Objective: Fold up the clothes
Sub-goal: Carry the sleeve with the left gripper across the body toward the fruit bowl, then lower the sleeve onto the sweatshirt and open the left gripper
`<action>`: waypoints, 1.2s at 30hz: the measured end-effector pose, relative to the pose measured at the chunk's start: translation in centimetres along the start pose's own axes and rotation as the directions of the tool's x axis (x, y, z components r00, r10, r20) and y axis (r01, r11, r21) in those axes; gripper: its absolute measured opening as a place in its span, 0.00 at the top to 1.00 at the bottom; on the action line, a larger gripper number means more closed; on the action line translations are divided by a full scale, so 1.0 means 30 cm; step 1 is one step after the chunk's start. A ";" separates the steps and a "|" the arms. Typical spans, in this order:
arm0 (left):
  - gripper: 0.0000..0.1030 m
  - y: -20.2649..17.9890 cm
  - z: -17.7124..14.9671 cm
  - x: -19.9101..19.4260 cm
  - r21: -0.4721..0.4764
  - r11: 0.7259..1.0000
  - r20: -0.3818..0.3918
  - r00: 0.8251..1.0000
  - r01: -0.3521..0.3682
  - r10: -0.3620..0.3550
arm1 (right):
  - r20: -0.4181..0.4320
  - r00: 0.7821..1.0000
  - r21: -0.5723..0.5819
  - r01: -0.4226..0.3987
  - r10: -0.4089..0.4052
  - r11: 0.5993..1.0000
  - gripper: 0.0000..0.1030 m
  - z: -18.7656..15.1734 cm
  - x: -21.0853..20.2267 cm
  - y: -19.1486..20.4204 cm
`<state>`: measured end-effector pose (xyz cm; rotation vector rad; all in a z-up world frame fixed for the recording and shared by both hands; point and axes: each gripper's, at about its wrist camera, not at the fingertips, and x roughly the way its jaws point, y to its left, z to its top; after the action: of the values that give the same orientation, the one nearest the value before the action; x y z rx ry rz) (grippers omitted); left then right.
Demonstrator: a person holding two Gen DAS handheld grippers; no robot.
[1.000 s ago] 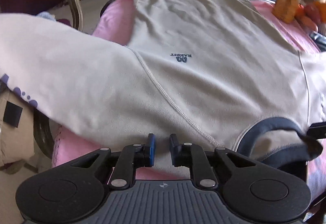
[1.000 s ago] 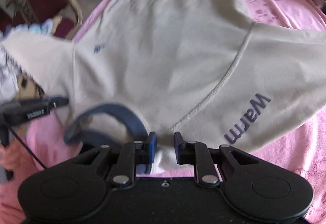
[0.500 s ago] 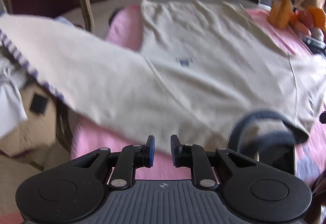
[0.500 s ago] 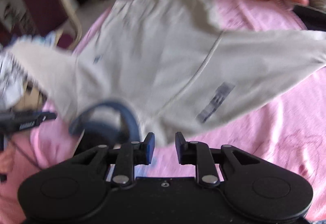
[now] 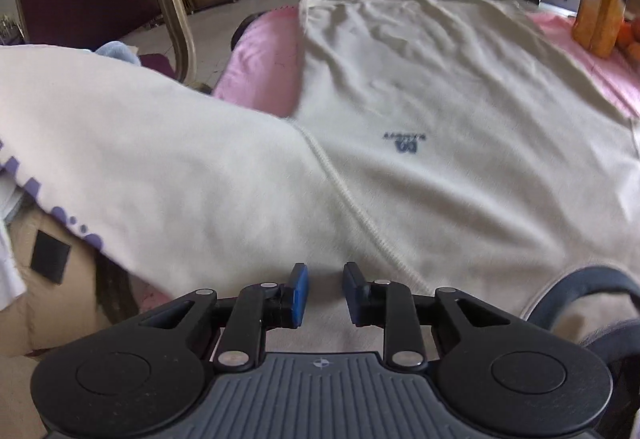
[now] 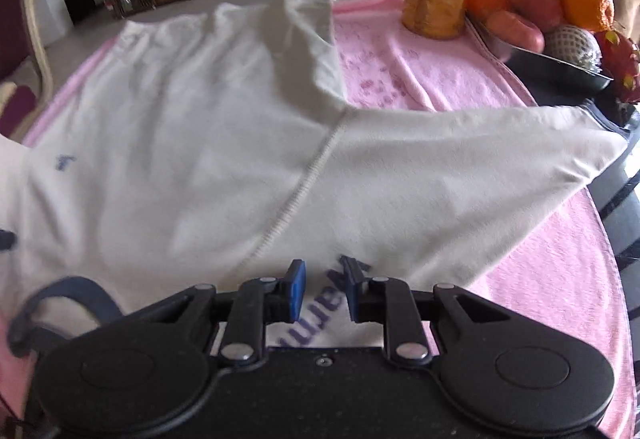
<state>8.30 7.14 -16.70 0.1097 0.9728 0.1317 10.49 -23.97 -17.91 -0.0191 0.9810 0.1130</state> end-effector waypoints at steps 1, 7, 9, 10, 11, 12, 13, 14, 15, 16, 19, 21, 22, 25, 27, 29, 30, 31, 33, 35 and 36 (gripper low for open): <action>0.75 0.002 -0.009 -0.007 0.004 1.000 -0.012 1.000 -0.008 0.008 | -0.004 1.000 -0.011 0.010 -0.010 1.000 0.80 -0.005 0.002 -0.001; 0.78 0.058 -0.075 -0.068 -0.038 0.999 -0.085 0.996 -0.022 0.019 | -0.076 0.996 0.029 0.049 -0.047 0.998 0.80 -0.072 -0.059 -0.057; 0.79 0.090 -0.084 -0.095 -0.089 0.996 -0.067 0.998 -0.005 -0.001 | -0.071 0.997 0.108 0.034 -0.026 0.994 0.80 -0.088 -0.092 -0.109; 0.79 0.103 -0.083 -0.110 -0.110 0.994 -0.049 0.999 0.003 -0.008 | -0.054 0.998 0.153 0.020 -0.012 0.988 0.80 -0.091 -0.108 -0.136; 0.79 0.107 -0.072 -0.125 -0.120 0.993 -0.019 1.000 0.010 -0.012 | -0.025 1.000 0.208 -0.004 0.009 0.978 0.80 -0.087 -0.122 -0.165; 0.79 0.111 -0.061 -0.140 -0.129 0.991 0.011 1.000 0.017 -0.016 | 0.007 0.999 0.269 -0.035 0.035 0.963 0.80 -0.082 -0.136 -0.196; 0.79 0.108 -0.043 -0.152 -0.127 0.992 0.042 0.999 0.024 -0.019 | 0.043 0.996 0.341 -0.084 0.074 0.936 0.80 -0.074 -0.145 -0.231; 0.79 0.102 -0.019 -0.159 -0.120 0.992 0.069 0.997 0.024 -0.016 | 0.074 0.991 0.393 -0.134 0.114 0.910 0.80 -0.061 -0.150 -0.259; 0.79 0.097 0.006 -0.163 -0.113 0.993 0.089 0.996 0.028 -0.017 | 0.095 0.985 0.415 -0.168 0.141 0.894 0.80 -0.039 -0.152 -0.271; 0.79 0.091 0.031 -0.163 -0.105 0.994 0.105 0.994 0.037 -0.026 | 0.117 0.979 0.435 -0.203 0.168 0.877 0.80 -0.017 -0.154 -0.284; 0.79 0.064 0.112 -0.125 -0.081 0.996 0.127 0.991 0.042 -0.032 | 0.151 0.968 0.444 -0.249 0.202 0.861 0.80 0.057 -0.145 -0.297; 0.79 0.053 0.164 -0.063 -0.073 0.996 0.125 0.992 0.043 -0.034 | 0.143 0.968 0.405 -0.246 0.204 0.881 0.80 0.115 -0.107 -0.285; 0.79 0.048 0.189 -0.031 -0.070 0.997 0.123 0.992 0.045 -0.037 | 0.136 0.967 0.395 -0.252 0.215 0.883 0.80 0.140 -0.078 -0.279; 0.89 0.054 0.228 0.061 -0.105 0.991 0.090 0.993 0.082 -0.073 | 0.118 0.951 0.397 -0.310 0.287 0.864 0.80 0.198 0.023 -0.259; 0.92 0.062 0.228 0.126 -0.141 0.987 0.063 0.996 0.079 -0.070 | 0.107 0.932 0.409 -0.358 0.345 0.839 0.80 0.229 0.095 -0.246; 0.90 0.091 0.210 0.172 -0.211 0.975 0.029 0.998 0.065 -0.061 | 0.092 0.908 0.437 -0.405 0.408 0.803 0.80 0.237 0.171 -0.242; 0.89 0.106 0.203 0.169 -0.239 0.969 0.037 0.998 0.066 -0.058 | 0.077 0.904 0.446 -0.408 0.420 0.796 0.80 0.236 0.206 -0.240; 0.89 0.114 0.200 0.164 -0.258 0.965 0.026 0.999 0.039 -0.033 | 0.056 0.912 0.450 -0.387 0.407 0.805 0.80 0.233 0.233 -0.239; 0.91 0.121 0.195 0.139 -0.264 0.961 0.007 0.997 -0.076 0.081 | 0.027 0.935 0.468 -0.325 0.355 0.822 0.97 0.227 0.258 -0.262; 0.92 0.134 0.199 0.098 -0.262 0.956 0.022 0.989 -0.135 0.145 | 0.025 0.964 0.499 -0.240 0.264 0.833 0.95 0.229 0.227 -0.299; 0.92 0.136 0.208 0.073 -0.261 0.958 0.042 0.990 -0.121 0.137 | 0.031 0.979 0.505 -0.188 0.200 0.842 0.91 0.235 0.194 -0.315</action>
<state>14.43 11.31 -14.39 -0.0620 0.8806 0.3721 20.51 -32.38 -19.16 0.5692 1.0099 0.0375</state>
